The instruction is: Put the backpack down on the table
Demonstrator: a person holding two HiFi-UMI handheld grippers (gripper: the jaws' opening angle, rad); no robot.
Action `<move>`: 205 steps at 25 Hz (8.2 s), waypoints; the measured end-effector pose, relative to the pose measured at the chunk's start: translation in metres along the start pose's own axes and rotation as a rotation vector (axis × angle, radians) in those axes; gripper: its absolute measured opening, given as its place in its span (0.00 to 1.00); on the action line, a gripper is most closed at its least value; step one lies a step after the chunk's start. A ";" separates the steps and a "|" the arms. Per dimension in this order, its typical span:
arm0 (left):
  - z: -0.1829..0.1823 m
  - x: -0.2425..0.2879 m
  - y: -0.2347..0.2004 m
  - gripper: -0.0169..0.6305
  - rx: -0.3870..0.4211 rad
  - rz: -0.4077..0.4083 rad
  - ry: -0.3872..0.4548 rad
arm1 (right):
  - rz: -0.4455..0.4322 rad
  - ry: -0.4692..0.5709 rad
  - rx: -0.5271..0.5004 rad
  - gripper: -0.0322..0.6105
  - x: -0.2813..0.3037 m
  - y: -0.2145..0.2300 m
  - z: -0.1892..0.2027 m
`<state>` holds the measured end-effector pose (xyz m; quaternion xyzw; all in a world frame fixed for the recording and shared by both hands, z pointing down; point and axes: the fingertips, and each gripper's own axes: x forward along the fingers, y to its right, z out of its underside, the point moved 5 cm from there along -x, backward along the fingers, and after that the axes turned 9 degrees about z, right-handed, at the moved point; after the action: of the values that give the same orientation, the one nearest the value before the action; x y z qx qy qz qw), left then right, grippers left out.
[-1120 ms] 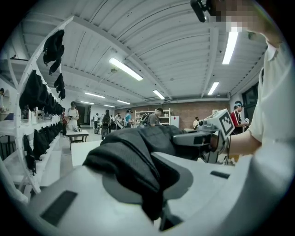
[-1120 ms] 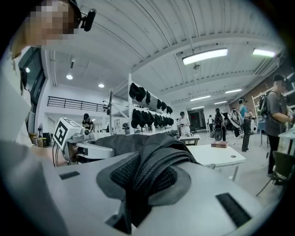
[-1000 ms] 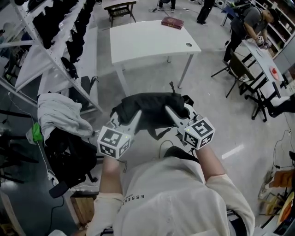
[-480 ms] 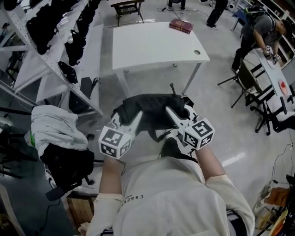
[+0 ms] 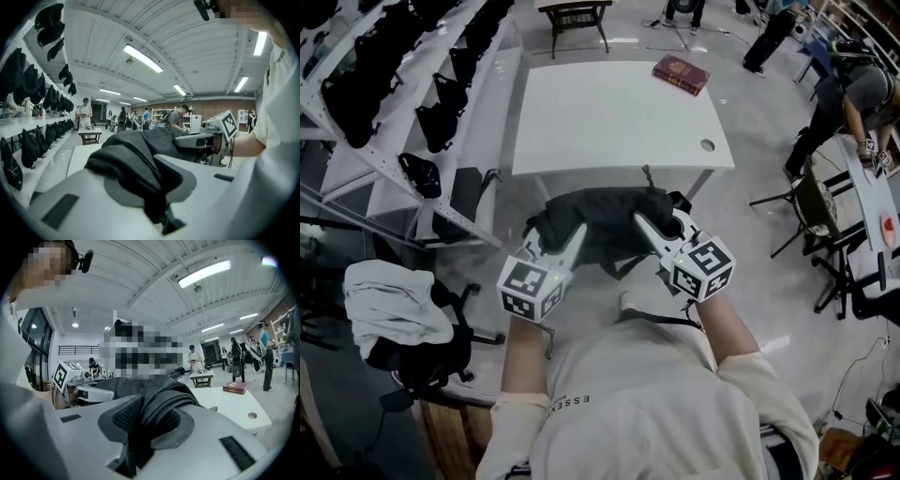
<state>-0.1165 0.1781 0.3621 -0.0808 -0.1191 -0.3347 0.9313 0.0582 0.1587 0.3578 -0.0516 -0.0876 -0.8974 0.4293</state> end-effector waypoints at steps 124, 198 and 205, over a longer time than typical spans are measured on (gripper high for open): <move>0.022 0.310 -0.302 0.15 -0.153 0.034 0.010 | 0.058 -0.034 0.035 0.22 0.308 0.300 0.034; -0.057 0.224 -0.182 0.03 0.090 -0.135 0.084 | 0.138 0.035 -0.136 0.07 0.181 0.223 -0.022; -0.074 0.218 -0.184 0.03 0.110 -0.165 0.090 | 0.168 0.107 -0.127 0.07 0.180 0.227 -0.043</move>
<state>-0.0590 -0.1112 0.3642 -0.0042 -0.1015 -0.4062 0.9081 0.1214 -0.1267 0.3715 -0.0376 -0.0031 -0.8636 0.5028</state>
